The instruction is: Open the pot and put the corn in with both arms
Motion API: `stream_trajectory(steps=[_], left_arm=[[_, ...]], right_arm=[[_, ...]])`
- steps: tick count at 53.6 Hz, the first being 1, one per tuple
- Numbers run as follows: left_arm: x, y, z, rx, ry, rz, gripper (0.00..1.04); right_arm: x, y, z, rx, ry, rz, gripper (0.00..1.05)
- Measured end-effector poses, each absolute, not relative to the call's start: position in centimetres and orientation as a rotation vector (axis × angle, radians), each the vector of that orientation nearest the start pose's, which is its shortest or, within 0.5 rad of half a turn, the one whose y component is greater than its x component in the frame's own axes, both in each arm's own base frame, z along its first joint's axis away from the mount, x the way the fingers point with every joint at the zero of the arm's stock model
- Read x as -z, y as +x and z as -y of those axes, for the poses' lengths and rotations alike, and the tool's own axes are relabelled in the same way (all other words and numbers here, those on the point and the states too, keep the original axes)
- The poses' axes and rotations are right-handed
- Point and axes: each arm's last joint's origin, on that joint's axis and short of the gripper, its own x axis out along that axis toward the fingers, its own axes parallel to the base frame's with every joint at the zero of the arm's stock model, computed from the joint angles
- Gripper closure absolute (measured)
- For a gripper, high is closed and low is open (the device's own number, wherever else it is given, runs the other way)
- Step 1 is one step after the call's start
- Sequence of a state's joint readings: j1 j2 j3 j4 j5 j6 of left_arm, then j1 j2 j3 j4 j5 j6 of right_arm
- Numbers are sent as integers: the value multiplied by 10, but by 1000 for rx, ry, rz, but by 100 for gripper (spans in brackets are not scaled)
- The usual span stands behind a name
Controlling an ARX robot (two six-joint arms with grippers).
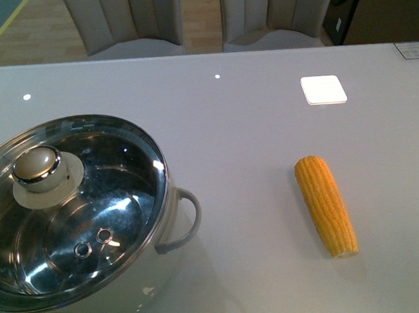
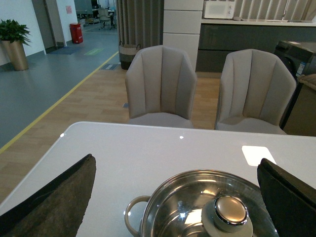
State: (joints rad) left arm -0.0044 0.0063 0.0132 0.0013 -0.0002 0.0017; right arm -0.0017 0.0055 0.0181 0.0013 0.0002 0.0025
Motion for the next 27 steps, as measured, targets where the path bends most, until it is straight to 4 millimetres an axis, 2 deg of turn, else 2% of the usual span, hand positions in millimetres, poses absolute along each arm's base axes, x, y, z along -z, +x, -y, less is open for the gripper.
stream_trajectory(steps=[27], left_arm=[[-168, 97, 0, 4, 2, 8, 7]], right_arm=[[-169, 97, 0, 2, 2, 14, 9]])
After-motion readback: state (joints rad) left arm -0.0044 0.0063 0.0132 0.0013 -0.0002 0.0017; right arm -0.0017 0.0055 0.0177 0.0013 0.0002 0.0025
